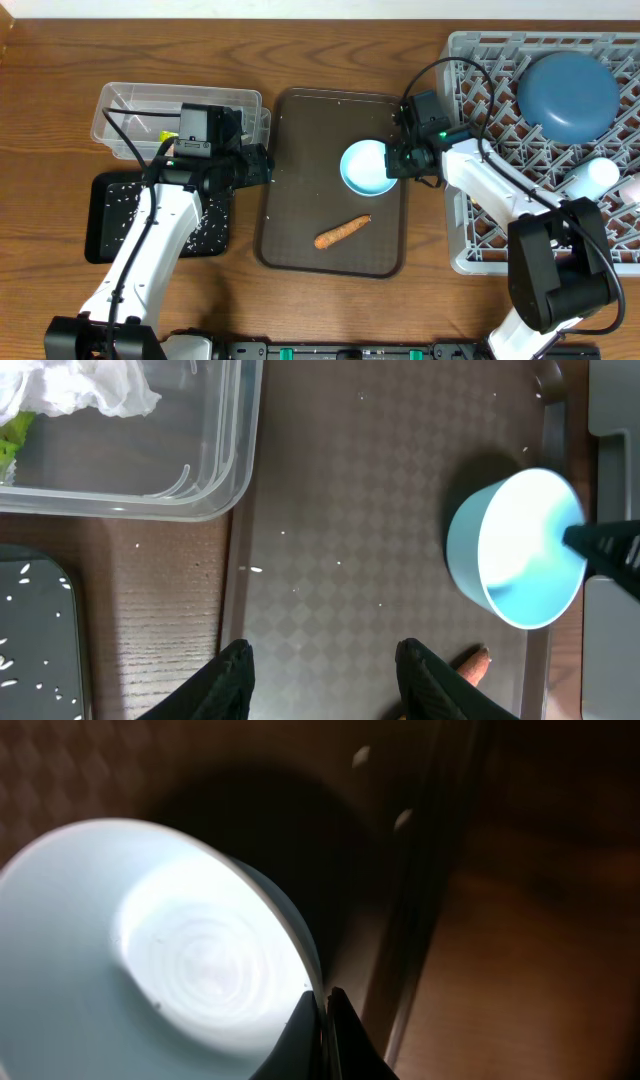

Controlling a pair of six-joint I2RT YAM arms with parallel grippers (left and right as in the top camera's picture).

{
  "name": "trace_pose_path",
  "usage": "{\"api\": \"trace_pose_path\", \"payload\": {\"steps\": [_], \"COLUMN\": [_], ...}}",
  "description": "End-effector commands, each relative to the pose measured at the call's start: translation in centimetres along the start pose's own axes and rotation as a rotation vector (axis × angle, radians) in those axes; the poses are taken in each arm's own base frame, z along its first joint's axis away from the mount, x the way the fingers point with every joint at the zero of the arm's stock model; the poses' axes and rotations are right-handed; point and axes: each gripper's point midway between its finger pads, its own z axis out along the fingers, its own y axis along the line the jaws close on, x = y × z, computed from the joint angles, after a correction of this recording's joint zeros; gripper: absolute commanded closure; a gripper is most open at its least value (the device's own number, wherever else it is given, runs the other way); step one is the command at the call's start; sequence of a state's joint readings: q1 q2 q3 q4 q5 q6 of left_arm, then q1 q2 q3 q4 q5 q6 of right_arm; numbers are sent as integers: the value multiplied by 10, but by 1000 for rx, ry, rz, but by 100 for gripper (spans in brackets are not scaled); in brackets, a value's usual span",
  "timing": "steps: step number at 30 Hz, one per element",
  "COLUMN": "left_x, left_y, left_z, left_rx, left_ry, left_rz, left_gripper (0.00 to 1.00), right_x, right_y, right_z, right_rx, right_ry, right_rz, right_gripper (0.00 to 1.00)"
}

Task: Sort waste into correct bins and load items into the dishwasher rack
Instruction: 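Grasp the light-blue bowl rim on the brown tray with the right gripper, then lift the bowl with the right gripper and place it in the rack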

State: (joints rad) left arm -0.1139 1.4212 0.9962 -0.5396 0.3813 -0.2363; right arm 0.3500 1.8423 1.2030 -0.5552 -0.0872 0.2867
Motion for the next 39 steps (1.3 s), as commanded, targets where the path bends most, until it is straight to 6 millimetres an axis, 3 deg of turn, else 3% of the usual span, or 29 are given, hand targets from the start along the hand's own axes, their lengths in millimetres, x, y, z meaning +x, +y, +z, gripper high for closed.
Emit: {"api": "trace_pose_path", "payload": {"steps": [1,4,8,12,16,20,29,33,39], "left_x": [-4,-4,-4,-4,-4,-4,-4,-5,-5], "left_y": [1,1,1,1,1,1,1,1,0], "left_z": [-3,-3,-3,-3,-3,-3,-3,-3,-3], "left_rx": [-7,-7,-7,-7,-7,-7,-7,-7,-6], "left_ry": [-14,-15,-15,-15,-15,-15,-15,-17,-18], "left_rz": [2,2,2,3,3,3,3,3,4], "left_gripper": [51,51,51,51,51,51,51,50,50], "right_x": [-56,-97,-137,-149,-140,-124,-83,-72,-57], "right_y": [-2,-18,-64,-117,-163,-199,-250,-255,-247], "right_z": [-42,-90,-159,-207,-234,-241,-217,-208,-185], "right_rx": [19,127,429,784,1060,1211,1262,1265,1237], "right_ry": [-169,-325,-520,-582,-517,-409,-243,-199,-167], "right_rz": [-78,-114,-148,-146,-116,-85,-26,-36,-66], "right_gripper": [99,99,99,99,99,99,99,99,99]}}
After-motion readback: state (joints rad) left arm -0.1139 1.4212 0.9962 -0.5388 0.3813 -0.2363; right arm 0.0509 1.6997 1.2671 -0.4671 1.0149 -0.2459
